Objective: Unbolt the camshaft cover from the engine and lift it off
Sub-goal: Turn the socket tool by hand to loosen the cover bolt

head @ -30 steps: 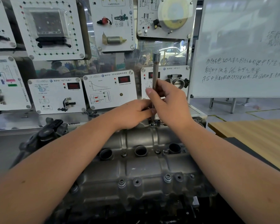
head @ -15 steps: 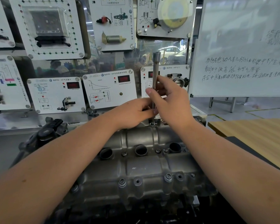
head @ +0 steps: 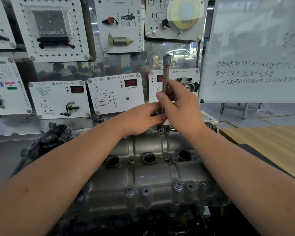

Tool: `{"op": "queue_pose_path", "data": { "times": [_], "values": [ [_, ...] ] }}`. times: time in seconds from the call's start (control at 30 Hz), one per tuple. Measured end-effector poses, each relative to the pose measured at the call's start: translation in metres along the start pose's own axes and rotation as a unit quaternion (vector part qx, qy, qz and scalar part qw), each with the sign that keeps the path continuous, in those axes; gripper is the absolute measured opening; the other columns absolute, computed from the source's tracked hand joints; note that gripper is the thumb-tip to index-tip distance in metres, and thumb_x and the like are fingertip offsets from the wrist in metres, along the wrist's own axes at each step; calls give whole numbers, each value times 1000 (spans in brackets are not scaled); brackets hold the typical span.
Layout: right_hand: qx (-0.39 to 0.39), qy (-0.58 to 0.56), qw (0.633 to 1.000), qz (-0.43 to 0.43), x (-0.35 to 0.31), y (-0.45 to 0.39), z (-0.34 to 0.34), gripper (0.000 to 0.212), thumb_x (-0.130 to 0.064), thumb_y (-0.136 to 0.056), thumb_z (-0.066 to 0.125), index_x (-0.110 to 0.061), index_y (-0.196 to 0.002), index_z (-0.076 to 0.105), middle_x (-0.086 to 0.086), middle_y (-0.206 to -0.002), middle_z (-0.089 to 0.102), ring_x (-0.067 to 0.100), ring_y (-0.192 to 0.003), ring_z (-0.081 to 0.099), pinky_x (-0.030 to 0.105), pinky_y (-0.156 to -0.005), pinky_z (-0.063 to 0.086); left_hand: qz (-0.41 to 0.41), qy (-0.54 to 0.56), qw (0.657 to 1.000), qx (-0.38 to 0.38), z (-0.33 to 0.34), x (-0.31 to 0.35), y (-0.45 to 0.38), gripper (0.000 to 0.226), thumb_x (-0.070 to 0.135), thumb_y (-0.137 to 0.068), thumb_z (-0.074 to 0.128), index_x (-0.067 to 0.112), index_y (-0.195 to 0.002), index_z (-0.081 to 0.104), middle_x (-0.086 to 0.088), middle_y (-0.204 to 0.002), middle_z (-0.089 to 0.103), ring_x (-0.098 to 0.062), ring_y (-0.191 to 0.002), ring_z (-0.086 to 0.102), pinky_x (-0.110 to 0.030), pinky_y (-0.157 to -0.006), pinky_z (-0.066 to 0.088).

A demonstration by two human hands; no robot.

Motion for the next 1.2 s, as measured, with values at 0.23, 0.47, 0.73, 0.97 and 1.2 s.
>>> {"op": "queue_pose_path", "data": {
  "times": [0.23, 0.47, 0.73, 0.97, 1.2],
  "values": [
    [-34, 20, 999, -7, -1, -1, 3, 14, -18, -105, 49, -13, -101, 62, -10, -80, 67, 5, -67, 61, 15, -58, 44, -5, 39, 999, 4, -1, -4, 1, 45, 56, -91, 49, 25, -120, 64, -1, -109, 74, -40, -105, 67, -59, -94, 51],
    [-17, -10, 1000, 24, 0, 1, 2, 43, -25, -100, 60, -19, -141, 50, -7, -108, 72, 3, -96, 64, 13, -82, 50, -9, 26, 1000, 3, 0, -5, -4, 49, 54, -92, 52, 23, -130, 60, 1, -116, 72, -21, -110, 68, -52, -101, 50],
    [-18, 9, 1000, -1, -1, -2, 1, 18, -15, -102, 51, -10, -113, 64, 2, -82, 70, 13, -72, 64, 29, -66, 52, -18, 8, 1000, 13, 0, -12, -4, 37, 40, -107, 50, 12, -125, 63, -12, -117, 71, -33, -113, 65, -55, -101, 48],
    [4, -2, 1000, -4, -4, 0, 0, 38, -21, -97, 65, -17, -135, 60, -10, -96, 70, 4, -91, 65, 22, -84, 53, -5, 10, 1000, -9, 0, -1, -1, 56, 58, -92, 49, 21, -132, 61, -4, -120, 71, -24, -112, 66, -54, -102, 49],
    [-22, -2, 1000, -15, -4, -1, 1, 18, -15, -103, 50, -13, -114, 63, -1, -82, 70, 14, -74, 66, 34, -70, 54, -16, 34, 999, 7, -2, -5, 1, 55, 61, -89, 48, 18, -121, 65, -7, -112, 74, -42, -108, 66, -60, -96, 51]
  ]
}}
Point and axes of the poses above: each hand's wrist, its own y-axis away from the middle knuckle, its own z-axis out of the palm, x = y × z, the point moved 5 cm from there along -y, towards the middle knuckle
